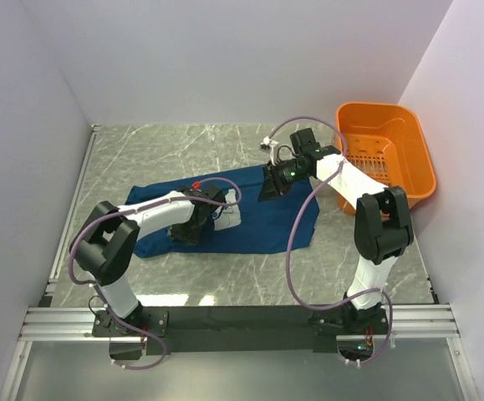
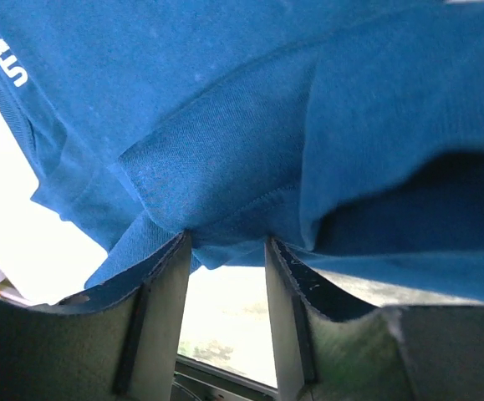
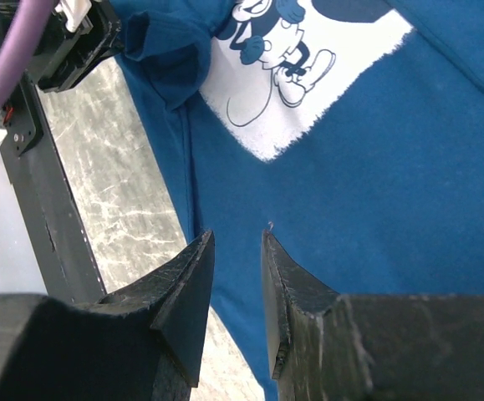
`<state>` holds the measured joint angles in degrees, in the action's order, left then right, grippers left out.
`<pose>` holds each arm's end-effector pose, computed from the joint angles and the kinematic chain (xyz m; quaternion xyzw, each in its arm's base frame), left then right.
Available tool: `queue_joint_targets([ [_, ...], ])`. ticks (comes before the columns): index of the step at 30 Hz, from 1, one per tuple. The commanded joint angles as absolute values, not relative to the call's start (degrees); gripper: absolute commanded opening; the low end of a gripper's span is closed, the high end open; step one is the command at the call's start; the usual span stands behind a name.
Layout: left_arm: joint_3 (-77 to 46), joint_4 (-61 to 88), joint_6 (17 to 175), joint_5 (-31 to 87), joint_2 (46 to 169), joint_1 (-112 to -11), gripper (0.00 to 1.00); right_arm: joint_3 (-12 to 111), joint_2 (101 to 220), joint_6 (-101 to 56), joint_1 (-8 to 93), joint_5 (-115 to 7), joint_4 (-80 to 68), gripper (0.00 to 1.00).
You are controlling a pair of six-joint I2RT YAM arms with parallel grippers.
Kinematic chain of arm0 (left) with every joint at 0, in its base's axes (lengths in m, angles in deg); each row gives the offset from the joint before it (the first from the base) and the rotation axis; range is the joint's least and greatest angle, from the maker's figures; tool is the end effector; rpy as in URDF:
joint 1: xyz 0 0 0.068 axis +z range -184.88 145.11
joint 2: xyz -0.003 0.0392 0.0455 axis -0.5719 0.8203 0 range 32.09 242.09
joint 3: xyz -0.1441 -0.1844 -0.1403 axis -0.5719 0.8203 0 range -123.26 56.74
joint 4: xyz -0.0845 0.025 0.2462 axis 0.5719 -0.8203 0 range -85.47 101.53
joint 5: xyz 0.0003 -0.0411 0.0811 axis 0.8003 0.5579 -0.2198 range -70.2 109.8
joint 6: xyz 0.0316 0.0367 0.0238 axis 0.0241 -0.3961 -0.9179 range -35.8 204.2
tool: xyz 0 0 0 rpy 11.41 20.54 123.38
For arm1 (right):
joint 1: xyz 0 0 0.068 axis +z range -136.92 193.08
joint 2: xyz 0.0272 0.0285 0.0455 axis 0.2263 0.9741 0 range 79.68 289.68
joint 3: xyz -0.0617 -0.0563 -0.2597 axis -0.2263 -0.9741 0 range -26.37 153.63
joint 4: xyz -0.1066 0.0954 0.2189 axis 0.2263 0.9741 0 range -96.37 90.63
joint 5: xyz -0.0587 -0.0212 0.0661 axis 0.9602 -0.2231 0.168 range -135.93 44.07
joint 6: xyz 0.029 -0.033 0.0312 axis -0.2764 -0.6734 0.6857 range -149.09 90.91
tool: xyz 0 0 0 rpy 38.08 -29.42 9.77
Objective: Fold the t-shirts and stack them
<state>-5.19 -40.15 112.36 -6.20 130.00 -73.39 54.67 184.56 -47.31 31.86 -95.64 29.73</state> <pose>0.2398 -0.1710 0.1737 0.0833 0.9706 0.1769 0.1403 0.3557 0.1496 0.2406 -0.3814 0.7965 0.4071 0.2332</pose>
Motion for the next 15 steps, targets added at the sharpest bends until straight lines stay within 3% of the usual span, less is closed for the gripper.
queue_joint_targets([
  [1,-5.9,-39.7,112.5,-9.2,130.7,-73.6,0.47,54.2,180.8,-47.3,30.7,-97.3,29.3,0.36],
  [6,-5.5,-38.8,112.6,-9.3,131.8,-73.6,0.47,54.1,180.8,-47.3,29.5,-97.6,29.6,0.36],
  [10,-5.7,-38.4,111.8,-7.5,131.9,-73.6,0.55,54.0,180.6,-47.4,29.0,-97.6,29.7,0.36],
  [15,-5.9,-38.3,110.9,-6.6,131.1,-73.6,0.53,53.9,180.6,-47.1,28.7,-97.6,29.6,0.37],
])
